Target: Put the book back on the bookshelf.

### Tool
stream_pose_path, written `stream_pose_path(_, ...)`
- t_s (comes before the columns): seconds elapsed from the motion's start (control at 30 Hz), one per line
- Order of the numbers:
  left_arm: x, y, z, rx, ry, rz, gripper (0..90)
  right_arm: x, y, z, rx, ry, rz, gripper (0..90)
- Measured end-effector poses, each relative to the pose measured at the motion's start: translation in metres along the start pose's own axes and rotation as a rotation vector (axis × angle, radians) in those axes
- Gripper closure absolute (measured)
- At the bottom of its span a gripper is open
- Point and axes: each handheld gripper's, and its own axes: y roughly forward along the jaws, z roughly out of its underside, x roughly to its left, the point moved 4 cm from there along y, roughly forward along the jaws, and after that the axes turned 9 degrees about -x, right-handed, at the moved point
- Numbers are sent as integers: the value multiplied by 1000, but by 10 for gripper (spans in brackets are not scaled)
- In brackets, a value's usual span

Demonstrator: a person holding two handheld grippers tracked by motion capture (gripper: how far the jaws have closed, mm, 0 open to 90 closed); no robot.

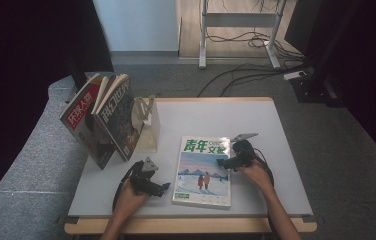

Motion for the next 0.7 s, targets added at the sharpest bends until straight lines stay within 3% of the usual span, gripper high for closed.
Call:
stream_pose_path(0.17, 0, 0, 0, 0, 0, 0, 2, 1, 8, -2, 0, 22, -42, 0)
stream_pose_path(0.3, 0, 0, 0, 0, -1, 0, 2, 1, 9, -3, 11, 21, -38, 0)
stream_pose_path(0.47, 0, 0, 0, 0, 0, 0, 3, 3, 3, -8, 4, -2, -38, 82)
stream_pose_path(0.7, 0, 0, 0, 0, 0, 0, 3, 12, -4, -19, -34, 4, -110, 144)
